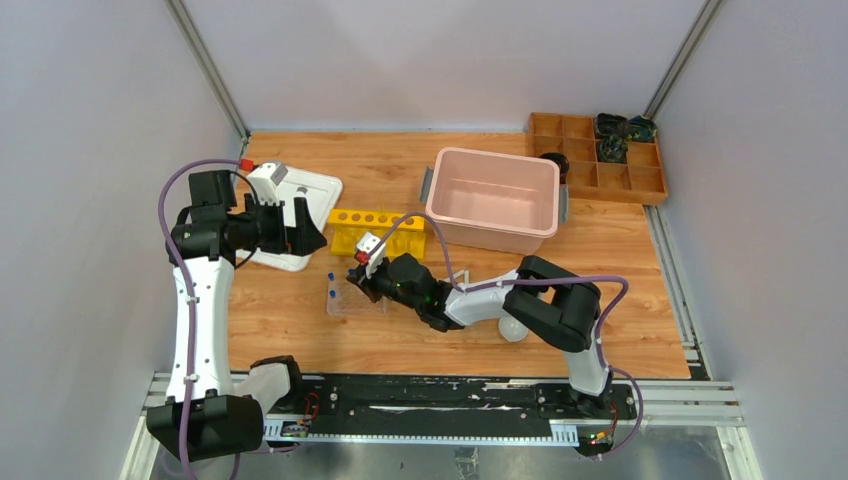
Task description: Organize the chemistry lab equipment
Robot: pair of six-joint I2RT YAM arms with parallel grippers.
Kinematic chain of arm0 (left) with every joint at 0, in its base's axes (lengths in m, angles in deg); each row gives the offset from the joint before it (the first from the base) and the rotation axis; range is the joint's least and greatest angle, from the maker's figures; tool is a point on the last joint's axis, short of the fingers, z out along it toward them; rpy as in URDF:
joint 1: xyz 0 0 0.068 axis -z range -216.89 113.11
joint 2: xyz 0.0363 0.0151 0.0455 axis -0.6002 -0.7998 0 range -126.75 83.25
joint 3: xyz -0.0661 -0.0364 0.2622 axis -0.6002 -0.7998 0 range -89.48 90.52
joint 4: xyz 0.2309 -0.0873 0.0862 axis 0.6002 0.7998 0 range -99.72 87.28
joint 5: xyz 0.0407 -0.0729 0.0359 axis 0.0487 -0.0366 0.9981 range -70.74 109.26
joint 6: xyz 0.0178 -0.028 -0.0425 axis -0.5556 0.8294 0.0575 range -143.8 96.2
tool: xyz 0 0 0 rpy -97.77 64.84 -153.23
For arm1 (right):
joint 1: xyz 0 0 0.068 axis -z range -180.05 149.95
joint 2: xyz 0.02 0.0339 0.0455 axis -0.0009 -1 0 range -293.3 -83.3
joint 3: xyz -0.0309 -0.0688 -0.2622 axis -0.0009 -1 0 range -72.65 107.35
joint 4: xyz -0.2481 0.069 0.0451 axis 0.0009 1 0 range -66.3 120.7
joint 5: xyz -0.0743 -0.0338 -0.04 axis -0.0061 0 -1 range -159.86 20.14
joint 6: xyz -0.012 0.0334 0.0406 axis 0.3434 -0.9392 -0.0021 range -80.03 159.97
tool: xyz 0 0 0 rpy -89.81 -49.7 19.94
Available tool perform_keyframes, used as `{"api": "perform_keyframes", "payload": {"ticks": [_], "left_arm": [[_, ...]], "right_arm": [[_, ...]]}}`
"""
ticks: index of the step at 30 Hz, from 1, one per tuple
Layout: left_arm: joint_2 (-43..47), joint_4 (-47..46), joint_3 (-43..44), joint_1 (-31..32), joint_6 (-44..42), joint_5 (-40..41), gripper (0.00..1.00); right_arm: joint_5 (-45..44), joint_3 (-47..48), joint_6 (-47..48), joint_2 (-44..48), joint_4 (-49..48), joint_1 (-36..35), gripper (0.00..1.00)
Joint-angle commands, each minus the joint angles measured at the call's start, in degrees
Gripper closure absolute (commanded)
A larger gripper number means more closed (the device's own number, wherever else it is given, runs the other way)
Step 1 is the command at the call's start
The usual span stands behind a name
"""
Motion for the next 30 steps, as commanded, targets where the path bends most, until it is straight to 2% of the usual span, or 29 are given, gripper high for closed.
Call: {"api": "perform_keyframes", "payload": {"ticks": [1, 30], "left_arm": [[0.5, -0.3, 1.5, 0.2, -0.3, 0.1, 0.00], [0.7, -0.3, 1.8, 0.2, -0.7, 0.7, 0.00]], "right_arm": [[-1.8, 0.0, 1.1, -1.0, -3.7, -0.7, 1.00], [-3.2, -4.4, -3.6, -3.4, -12.3, 0.5, 1.00]]}}
